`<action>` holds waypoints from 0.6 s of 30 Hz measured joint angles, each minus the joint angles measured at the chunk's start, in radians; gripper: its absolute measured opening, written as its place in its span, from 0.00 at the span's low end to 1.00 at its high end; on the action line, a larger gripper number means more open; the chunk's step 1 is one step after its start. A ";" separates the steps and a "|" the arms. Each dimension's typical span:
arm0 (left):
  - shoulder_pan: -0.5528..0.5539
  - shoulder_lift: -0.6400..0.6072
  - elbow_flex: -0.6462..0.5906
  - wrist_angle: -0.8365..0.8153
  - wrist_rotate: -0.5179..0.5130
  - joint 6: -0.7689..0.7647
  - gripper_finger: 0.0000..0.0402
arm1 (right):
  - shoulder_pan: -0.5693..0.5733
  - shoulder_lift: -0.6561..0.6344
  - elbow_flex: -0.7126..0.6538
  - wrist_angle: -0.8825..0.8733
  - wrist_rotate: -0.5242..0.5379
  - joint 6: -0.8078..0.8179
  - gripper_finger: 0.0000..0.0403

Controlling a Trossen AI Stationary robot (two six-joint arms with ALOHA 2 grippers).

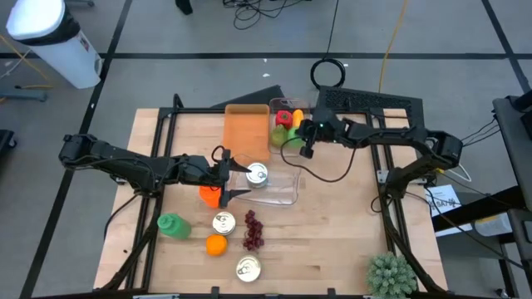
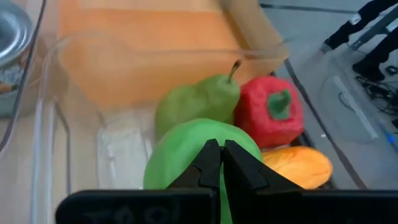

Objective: Pick & Place Food Item
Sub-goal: Put the apple into the top transparent bin

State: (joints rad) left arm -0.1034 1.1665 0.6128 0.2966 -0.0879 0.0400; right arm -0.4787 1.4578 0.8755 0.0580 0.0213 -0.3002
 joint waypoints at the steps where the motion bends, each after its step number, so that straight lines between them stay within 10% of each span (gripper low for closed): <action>1: 0.000 0.000 0.000 0.000 0.000 0.000 0.77 | 0.000 0.000 -0.008 0.002 0.000 0.000 0.00; 18: 0.000 0.000 0.000 0.000 0.000 0.000 0.75 | 0.000 0.000 -0.157 0.226 -0.001 0.030 0.00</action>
State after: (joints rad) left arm -0.1032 1.1664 0.6128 0.2966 -0.0879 0.0401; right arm -0.4786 1.4578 0.7190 0.2836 0.0205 -0.2706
